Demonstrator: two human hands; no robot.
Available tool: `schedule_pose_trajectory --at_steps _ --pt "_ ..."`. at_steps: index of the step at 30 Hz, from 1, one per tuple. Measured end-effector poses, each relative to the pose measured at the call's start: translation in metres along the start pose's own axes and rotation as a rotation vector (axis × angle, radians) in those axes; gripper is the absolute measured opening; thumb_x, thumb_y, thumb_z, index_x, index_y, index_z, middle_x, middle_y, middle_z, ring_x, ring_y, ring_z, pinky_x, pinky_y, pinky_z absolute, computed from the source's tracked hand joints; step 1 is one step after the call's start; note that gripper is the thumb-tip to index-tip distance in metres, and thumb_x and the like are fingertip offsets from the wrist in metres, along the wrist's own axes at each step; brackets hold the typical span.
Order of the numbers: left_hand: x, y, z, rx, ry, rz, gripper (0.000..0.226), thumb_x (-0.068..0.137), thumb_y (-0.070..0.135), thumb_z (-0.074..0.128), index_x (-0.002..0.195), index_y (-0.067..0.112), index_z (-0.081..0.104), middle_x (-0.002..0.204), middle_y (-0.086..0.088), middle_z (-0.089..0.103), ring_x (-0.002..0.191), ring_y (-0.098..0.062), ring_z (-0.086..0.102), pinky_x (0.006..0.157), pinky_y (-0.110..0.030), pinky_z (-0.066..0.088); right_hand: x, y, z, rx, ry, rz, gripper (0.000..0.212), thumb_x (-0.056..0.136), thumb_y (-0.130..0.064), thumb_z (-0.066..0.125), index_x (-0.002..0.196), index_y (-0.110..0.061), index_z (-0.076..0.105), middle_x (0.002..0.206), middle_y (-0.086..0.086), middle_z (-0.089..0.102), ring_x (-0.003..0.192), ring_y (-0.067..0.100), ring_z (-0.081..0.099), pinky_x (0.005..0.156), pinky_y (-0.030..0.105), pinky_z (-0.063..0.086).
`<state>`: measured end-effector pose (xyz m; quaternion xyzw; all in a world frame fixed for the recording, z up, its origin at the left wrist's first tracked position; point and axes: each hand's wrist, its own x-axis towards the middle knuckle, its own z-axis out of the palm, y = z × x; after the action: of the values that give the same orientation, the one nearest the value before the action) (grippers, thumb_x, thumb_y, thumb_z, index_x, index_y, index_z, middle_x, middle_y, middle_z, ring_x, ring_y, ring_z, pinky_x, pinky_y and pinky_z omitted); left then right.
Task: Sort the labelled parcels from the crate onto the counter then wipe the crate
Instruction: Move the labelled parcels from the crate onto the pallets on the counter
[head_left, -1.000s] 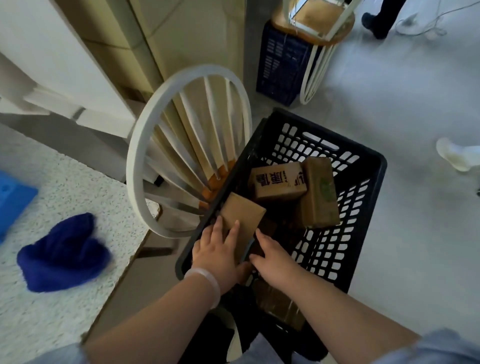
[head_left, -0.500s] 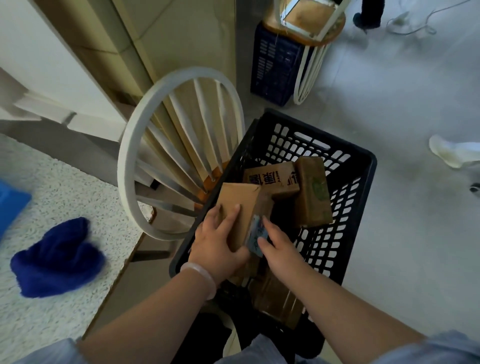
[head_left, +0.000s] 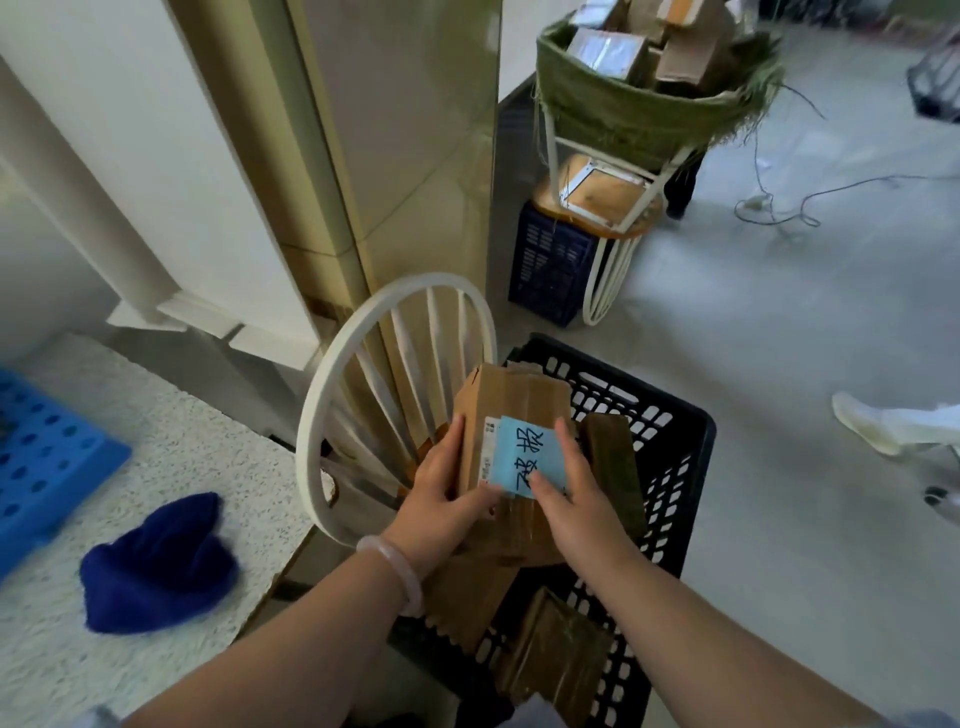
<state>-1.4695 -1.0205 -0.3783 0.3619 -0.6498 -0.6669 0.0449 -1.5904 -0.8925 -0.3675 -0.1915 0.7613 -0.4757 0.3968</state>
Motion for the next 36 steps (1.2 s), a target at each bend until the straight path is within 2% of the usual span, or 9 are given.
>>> schedule_pose_trajectory --at_steps 3,9,12,17,20,26,29,31,36 --pt "-0.011 0.015 -0.014 0.002 -0.002 0.037 0.096 0.057 0.064 0.082 0.125 0.083 0.016 0.146 0.006 0.04 0.127 -0.026 0.051 0.097 -0.046 0.052 -0.003 -0.011 0.007 0.038 0.02 -0.05 0.074 0.099 -0.033 0.054 0.151 -0.053 0.005 0.144 -0.007 0.041 0.118 0.007 0.053 0.094 0.032 0.051" --pt "-0.046 0.038 -0.065 -0.213 -0.108 -0.003 0.088 0.076 0.017 0.081 0.137 0.06 0.036 0.12 -0.005 0.067 0.101 -0.025 0.07 0.083 -0.04 0.058 -0.007 -0.043 0.028 0.193 0.036 0.062 0.074 0.094 -0.037 0.063 0.149 -0.049 0.015 0.113 0.003 0.066 0.091 0.018 0.07 0.065 0.032 0.058" --pt "-0.061 0.045 -0.1 -0.152 -0.088 0.017 0.083 0.077 0.02 0.081 0.133 0.064 0.038 0.121 0.001 0.067 0.103 -0.019 0.069 0.091 -0.042 0.056 -0.007 -0.057 0.049 0.302 -0.026 0.112 0.06 0.091 -0.033 0.067 0.142 -0.04 0.038 0.104 0.006 0.073 0.09 0.024 0.073 0.077 0.046 0.06" --pt "-0.09 0.044 -0.16 -0.175 -0.074 0.045 0.086 0.059 0.031 0.084 0.128 0.064 0.046 0.124 0.0 0.067 0.108 -0.028 0.068 0.09 -0.047 0.056 -0.013 -0.087 0.097 0.409 -0.122 0.081 0.057 0.087 -0.029 0.07 0.138 -0.038 0.045 0.093 0.002 0.077 0.085 0.023 0.074 0.07 0.041 0.059" --pt "-0.11 0.039 -0.194 -0.262 0.029 0.086 0.085 0.056 0.029 0.085 0.128 0.056 0.049 0.13 0.004 0.062 0.109 -0.026 0.067 0.091 -0.046 0.055 -0.018 -0.105 0.137 0.393 -0.154 0.066 0.054 0.084 -0.031 0.072 0.133 -0.032 0.05 0.092 0.002 0.077 0.087 0.023 0.074 0.075 0.043 0.059" --pt "-0.158 0.007 -0.24 -0.43 0.527 0.168 0.098 0.052 0.062 0.086 0.135 0.059 0.033 0.154 0.008 0.032 0.136 -0.021 0.041 0.107 -0.05 0.042 -0.024 -0.137 0.225 0.446 -0.094 0.025 0.047 0.086 -0.028 0.074 0.126 -0.028 0.049 0.098 0.007 0.074 0.088 0.024 0.072 0.073 0.041 0.06" --pt "-0.179 -0.013 -0.252 -0.479 0.638 0.141 0.112 0.058 0.051 0.082 0.145 0.06 0.012 0.156 0.013 0.026 0.139 -0.025 0.037 0.109 -0.057 0.037 -0.022 -0.145 0.268 0.486 -0.103 0.038 0.061 0.083 -0.031 0.077 0.134 -0.034 0.044 0.101 0.007 0.073 0.095 0.026 0.07 0.079 0.049 0.06" --pt "-0.187 -0.023 -0.261 -0.532 0.611 0.135 0.126 0.054 0.044 0.087 0.144 0.062 0.002 0.143 0.016 0.042 0.133 -0.025 0.046 0.103 -0.056 0.044 -0.025 -0.149 0.298 0.498 -0.15 0.056 0.063 0.084 -0.03 0.076 0.136 -0.038 0.042 0.103 0.006 0.073 0.096 0.027 0.07 0.078 0.052 0.059" --pt "-0.205 -0.046 -0.305 -0.585 0.707 0.139 0.13 0.063 0.016 0.089 0.144 0.061 -0.002 0.124 0.023 0.054 0.119 -0.023 0.059 0.094 -0.055 0.052 -0.034 -0.154 0.357 0.381 -0.222 0.035 0.071 0.084 -0.025 0.076 0.139 -0.042 0.034 0.105 0.003 0.071 0.095 0.023 0.069 0.083 0.053 0.057"
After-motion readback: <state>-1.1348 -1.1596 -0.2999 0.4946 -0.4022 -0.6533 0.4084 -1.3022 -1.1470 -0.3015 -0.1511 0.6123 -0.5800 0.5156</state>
